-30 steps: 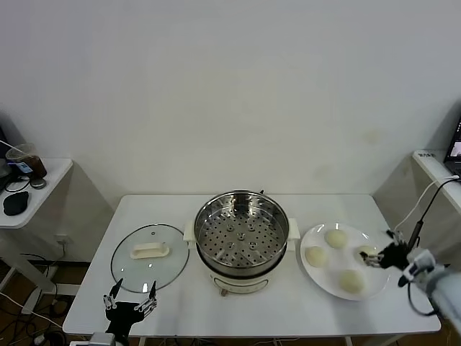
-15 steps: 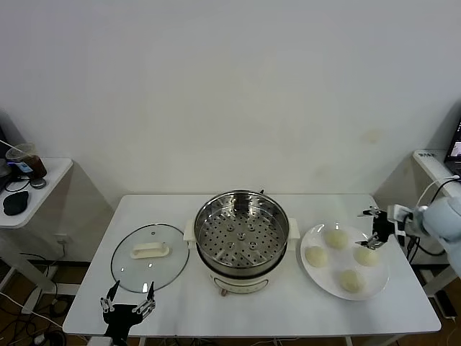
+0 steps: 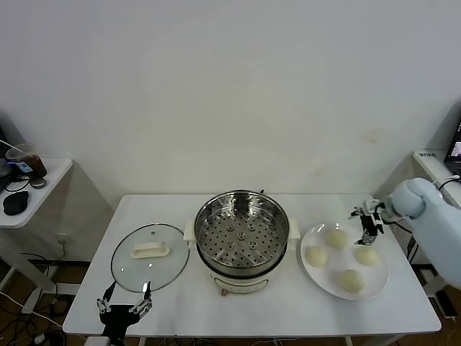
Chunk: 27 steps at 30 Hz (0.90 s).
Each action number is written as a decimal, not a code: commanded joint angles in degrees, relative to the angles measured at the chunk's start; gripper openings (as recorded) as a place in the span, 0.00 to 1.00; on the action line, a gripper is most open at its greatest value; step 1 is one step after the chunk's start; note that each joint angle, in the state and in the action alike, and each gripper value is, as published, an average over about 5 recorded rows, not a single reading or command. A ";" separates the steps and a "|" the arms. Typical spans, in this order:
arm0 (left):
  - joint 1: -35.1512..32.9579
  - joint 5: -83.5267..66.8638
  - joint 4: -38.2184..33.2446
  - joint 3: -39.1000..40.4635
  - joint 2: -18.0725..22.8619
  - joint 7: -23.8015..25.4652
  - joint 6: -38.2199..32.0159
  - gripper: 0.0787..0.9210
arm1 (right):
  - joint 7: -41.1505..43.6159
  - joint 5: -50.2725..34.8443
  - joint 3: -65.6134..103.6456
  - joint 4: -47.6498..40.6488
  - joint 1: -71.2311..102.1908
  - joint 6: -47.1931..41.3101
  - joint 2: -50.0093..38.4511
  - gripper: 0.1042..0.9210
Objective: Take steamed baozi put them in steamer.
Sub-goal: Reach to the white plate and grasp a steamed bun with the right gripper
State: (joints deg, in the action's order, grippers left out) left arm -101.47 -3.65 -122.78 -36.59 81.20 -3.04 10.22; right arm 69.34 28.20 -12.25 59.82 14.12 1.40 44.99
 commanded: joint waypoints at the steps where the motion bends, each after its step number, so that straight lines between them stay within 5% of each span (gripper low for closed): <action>1: 0.04 -0.01 -0.02 -0.25 0.17 0.04 0.02 0.88 | 1.57 4.22 -2.15 -5.24 -3.48 1.87 3.90 0.88; 27: -0.31 0.33 0.12 0.15 0.45 0.09 0.11 0.88 | -1.51 10.20 0.80 -10.55 -1.05 2.42 9.38 0.88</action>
State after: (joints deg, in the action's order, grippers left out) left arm -101.74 -3.34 -122.64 -36.41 81.64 -2.95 10.32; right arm 68.12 37.72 -11.47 50.18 13.52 3.47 53.60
